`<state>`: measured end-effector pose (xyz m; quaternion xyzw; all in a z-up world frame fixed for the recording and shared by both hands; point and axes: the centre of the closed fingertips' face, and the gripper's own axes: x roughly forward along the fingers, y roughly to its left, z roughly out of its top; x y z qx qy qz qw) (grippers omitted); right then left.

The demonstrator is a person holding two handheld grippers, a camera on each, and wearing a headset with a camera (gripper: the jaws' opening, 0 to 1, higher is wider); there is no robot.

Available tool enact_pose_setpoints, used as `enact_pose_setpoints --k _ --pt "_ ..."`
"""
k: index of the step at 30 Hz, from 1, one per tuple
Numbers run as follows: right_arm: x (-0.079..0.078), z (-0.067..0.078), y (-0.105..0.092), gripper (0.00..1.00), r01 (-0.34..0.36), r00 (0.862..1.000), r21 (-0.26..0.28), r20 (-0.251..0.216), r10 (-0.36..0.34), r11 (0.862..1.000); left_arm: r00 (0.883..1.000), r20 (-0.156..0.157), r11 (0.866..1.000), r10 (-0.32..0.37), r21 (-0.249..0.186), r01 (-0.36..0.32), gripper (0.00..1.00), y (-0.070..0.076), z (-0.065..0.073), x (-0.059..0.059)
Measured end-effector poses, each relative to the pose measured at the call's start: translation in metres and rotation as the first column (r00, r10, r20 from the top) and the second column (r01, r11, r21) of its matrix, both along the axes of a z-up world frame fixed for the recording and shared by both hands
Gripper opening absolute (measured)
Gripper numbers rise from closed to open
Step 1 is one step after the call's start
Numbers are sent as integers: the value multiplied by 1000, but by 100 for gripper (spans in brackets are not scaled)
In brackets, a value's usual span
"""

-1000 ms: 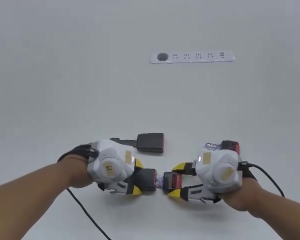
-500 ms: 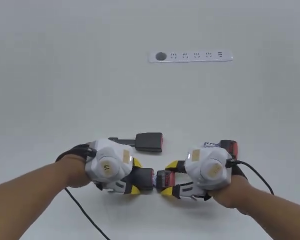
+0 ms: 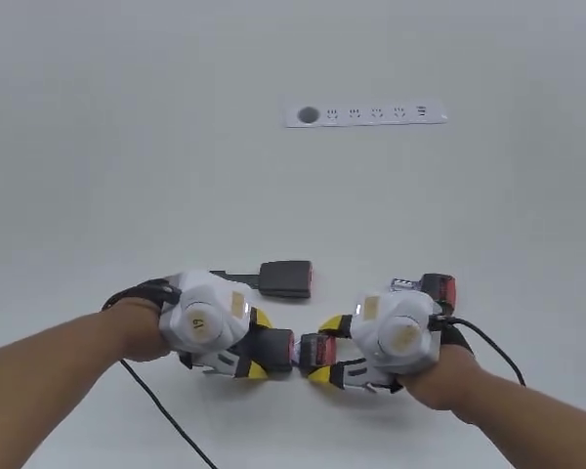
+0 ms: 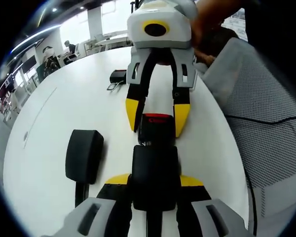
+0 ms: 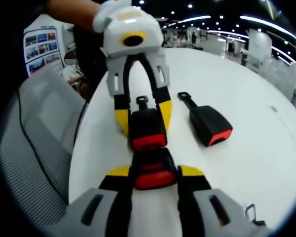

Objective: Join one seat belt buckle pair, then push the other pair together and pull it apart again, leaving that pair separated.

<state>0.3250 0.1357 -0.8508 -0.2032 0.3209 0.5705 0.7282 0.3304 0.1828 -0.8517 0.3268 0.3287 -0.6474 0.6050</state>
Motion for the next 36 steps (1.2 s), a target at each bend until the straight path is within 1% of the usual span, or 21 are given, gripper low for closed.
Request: enact_pose_setpoints --k 2,5,9,11,15,18,19,22,23,25,26,31,36 --pt "-2 1 -1 34 4 1000 -2 20 -4 1000 1000 -1 1000 3 -15 -3 35 1 0 0" --pt "-2 1 -2 34 22 999 15 25 -22 1000 1000 -4 999 10 -34 -10 35 2 0 0" --pt "-2 2 -2 34 24 998 25 49 -25 999 1000 -5 998 13 -58 -14 35 1 1 0" --pt "-2 2 -2 34 45 998 44 43 -47 998 1000 -5 998 12 -67 -13 35 1 1 0" --pt "-3 3 -2 34 36 997 56 59 -39 998 1000 -10 997 9 -82 -9 35 2 2 -1" --pt "-4 4 -1 33 17 992 50 121 -23 999 1000 -13 996 12 -87 -14 35 2 2 -2" --pt "-5 4 -1 33 20 992 50 126 -26 999 1000 -14 995 19 -94 -21 35 3 2 -2" --pt "-4 5 -1 33 36 992 68 118 -44 997 1000 -15 995 15 -98 -17 35 3 2 -2" --pt "-3 5 -2 33 32 992 68 120 -40 997 1000 -17 995 10 -97 -12 35 2 2 -2" --pt "-3 5 -2 33 41 993 82 104 -49 996 1000 -18 995 2 -97 -3 35 3 2 -1" --pt "-3 4 -2 33 39 993 83 106 -47 996 1000 -18 995 2 -98 -4 35 3 2 -1" --pt "-3 4 -3 33 63 994 114 77 -72 991 1000 -24 994 2 -110 -4 35 3 1 -1" --pt "-4 4 -3 33 76 993 126 77 -86 989 1000 -26 993 3 -114 -6 35 3 2 -1"
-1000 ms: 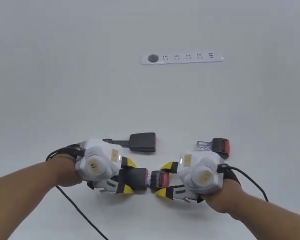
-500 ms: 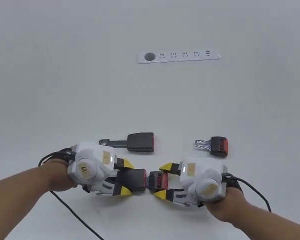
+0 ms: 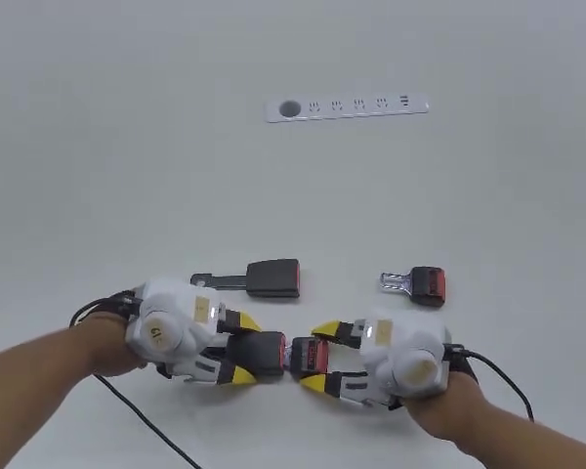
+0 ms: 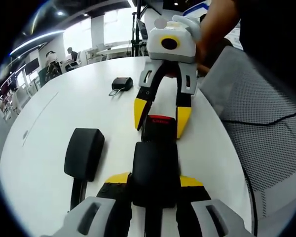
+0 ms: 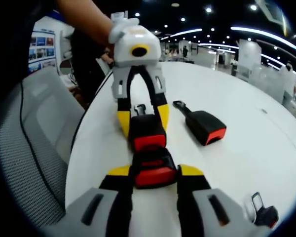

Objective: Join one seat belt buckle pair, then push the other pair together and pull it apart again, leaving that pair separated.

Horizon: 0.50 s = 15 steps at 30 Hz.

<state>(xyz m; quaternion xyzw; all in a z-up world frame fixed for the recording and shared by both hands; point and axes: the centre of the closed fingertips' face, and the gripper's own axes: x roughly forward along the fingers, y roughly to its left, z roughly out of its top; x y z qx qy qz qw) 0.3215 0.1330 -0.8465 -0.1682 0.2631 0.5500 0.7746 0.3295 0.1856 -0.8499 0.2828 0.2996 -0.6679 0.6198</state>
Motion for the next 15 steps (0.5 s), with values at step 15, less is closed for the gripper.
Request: enact_pose_setpoints --k 15 --pt "0 -1 0 34 -5 1000 -3 -8 5 1000 1000 -4 1000 -1 18 1 35 -2 1 -1"
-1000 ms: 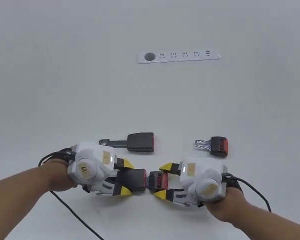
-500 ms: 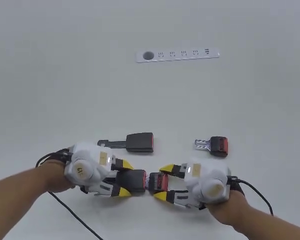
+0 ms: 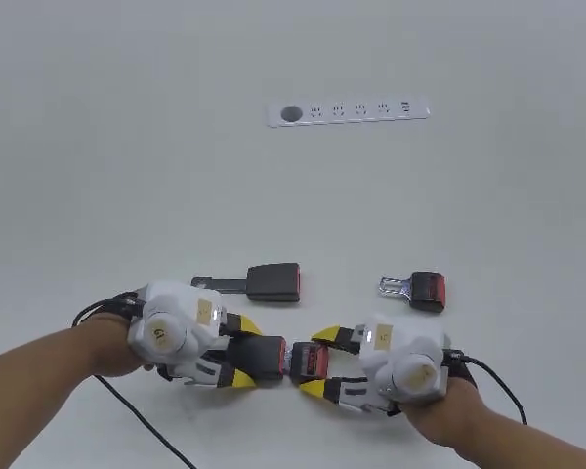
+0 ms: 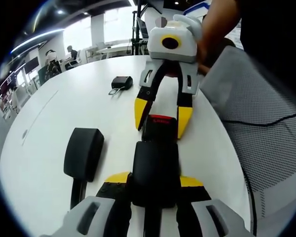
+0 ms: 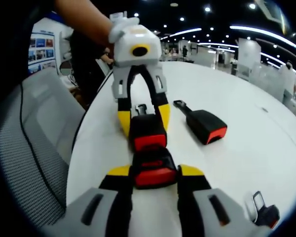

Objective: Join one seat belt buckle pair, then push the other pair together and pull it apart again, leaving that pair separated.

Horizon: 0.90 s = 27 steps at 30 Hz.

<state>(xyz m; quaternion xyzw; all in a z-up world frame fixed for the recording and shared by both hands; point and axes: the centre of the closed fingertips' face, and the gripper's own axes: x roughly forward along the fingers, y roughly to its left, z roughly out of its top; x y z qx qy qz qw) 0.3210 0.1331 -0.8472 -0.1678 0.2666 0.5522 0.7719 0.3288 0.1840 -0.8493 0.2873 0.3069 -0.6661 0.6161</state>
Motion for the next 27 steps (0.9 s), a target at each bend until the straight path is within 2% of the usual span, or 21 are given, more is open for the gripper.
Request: enact_pose_setpoints --k 5,8,10,11,12,13,14,15,16,17,18,21,22,24,27 --pt "-1 1 1 35 -1 1000 -22 7 1 1000 1000 12 999 -21 36 20 36 -1 -1 0" --pt "0 1 2 36 6 1000 -34 -5 -6 999 1000 11 998 -22 53 22 36 -3 0 -1" --pt "0 1 1 38 31 999 -31 -37 -32 999 999 8 997 -31 74 31 39 -3 0 -4" --pt "-1 -1 -1 41 69 993 -36 -89 -72 997 999 4 996 -52 74 51 44 -5 2 -9" --pt "2 1 -2 48 90 992 -26 -83 -92 996 998 10 996 -54 77 53 48 -6 2 -11" --pt "6 6 -2 59 131 987 3 -88 -131 991 994 91 990 -62 136 49 57 -1 -1 -1" --pt "8 10 -2 66 147 985 22 -95 -144 989 988 139 991 -68 127 50 65 -3 2 3" --pt "11 14 -3 71 161 984 35 -87 -157 986 985 161 994 -63 98 47 71 -8 8 4" --pt "12 19 -5 75 150 987 42 -58 -148 988 990 141 998 -15 55 7 75 -12 15 4" --pt "12 23 -6 76 140 990 45 -40 -139 989 991 133 999 24 32 -29 76 -14 21 6" --pt "11 26 -9 77 134 991 42 -36 -132 990 988 151 999 43 15 -45 76 -15 28 11" --pt "12 35 -19 78 131 991 52 -17 -130 990 976 212 998 45 29 -52 78 -9 32 22" --pt "15 39 -25 78 138 990 58 -13 -137 989 974 224 998 36 33 -44 80 -8 32 24" --pt "18 42 -35 79 139 990 54 2 -139 989 976 213 998 52 11 -56 80 -9 37 28" --pt "28 46 -56 79 152 988 36 11 -152 988 970 227 996 88 -5 -90 80 -5 43 42"
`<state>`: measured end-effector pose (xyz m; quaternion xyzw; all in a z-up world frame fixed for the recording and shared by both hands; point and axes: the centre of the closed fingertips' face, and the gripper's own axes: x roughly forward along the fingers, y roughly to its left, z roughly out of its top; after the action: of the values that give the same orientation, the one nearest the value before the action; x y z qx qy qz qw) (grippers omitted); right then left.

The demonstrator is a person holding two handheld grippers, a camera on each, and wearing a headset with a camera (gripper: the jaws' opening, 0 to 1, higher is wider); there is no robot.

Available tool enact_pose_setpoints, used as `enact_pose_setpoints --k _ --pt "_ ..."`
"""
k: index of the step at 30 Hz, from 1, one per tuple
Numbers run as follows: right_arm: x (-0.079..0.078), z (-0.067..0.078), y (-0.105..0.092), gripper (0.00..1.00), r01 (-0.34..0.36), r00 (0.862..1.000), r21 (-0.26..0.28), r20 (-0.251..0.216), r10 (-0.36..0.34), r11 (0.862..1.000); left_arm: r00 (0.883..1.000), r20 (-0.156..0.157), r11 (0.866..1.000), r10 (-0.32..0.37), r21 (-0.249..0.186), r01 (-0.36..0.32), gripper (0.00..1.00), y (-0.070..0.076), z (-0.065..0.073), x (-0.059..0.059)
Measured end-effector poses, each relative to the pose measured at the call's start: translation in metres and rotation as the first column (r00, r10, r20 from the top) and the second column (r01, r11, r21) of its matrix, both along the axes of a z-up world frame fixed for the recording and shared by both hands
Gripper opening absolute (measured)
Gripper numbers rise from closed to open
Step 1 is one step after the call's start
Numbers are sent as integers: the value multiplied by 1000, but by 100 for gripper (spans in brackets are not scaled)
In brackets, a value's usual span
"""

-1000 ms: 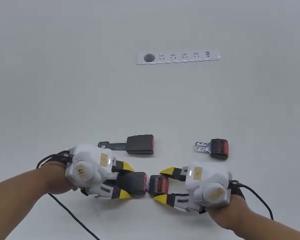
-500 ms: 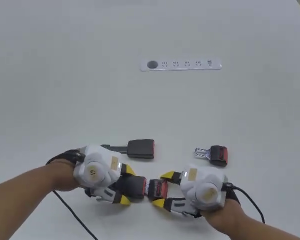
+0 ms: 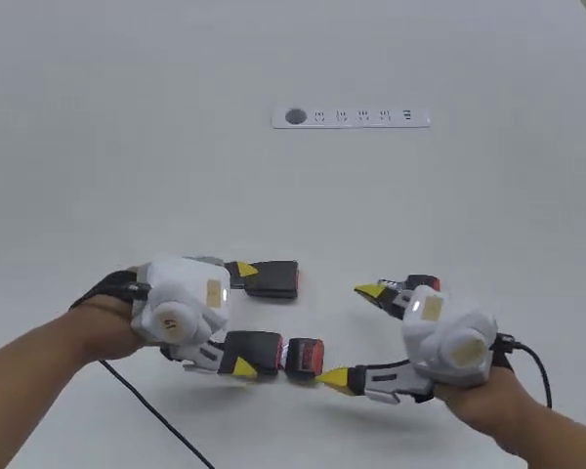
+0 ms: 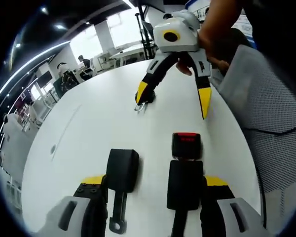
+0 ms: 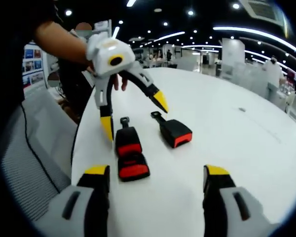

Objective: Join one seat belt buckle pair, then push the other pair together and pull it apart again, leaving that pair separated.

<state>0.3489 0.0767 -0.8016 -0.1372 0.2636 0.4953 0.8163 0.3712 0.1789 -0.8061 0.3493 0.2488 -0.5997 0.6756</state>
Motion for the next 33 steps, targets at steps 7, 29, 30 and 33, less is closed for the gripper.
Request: enact_pose_setpoints --k 7,29,30,33 --pt "29 2 -53 79 35 999 -40 2 -35 999 999 46 1000 21 9 -21 75 11 7 37" --pt "52 -49 -112 61 -66 988 -129 -147 47 989 974 -215 997 67 -25 -74 62 -12 -41 60" --pt "52 -48 -112 60 -73 988 -124 -146 54 990 979 -203 998 34 -42 -43 61 -16 -39 60" --pt "52 -48 -113 53 -101 987 -116 -138 85 988 977 -209 998 40 -36 -48 56 -18 -39 59"
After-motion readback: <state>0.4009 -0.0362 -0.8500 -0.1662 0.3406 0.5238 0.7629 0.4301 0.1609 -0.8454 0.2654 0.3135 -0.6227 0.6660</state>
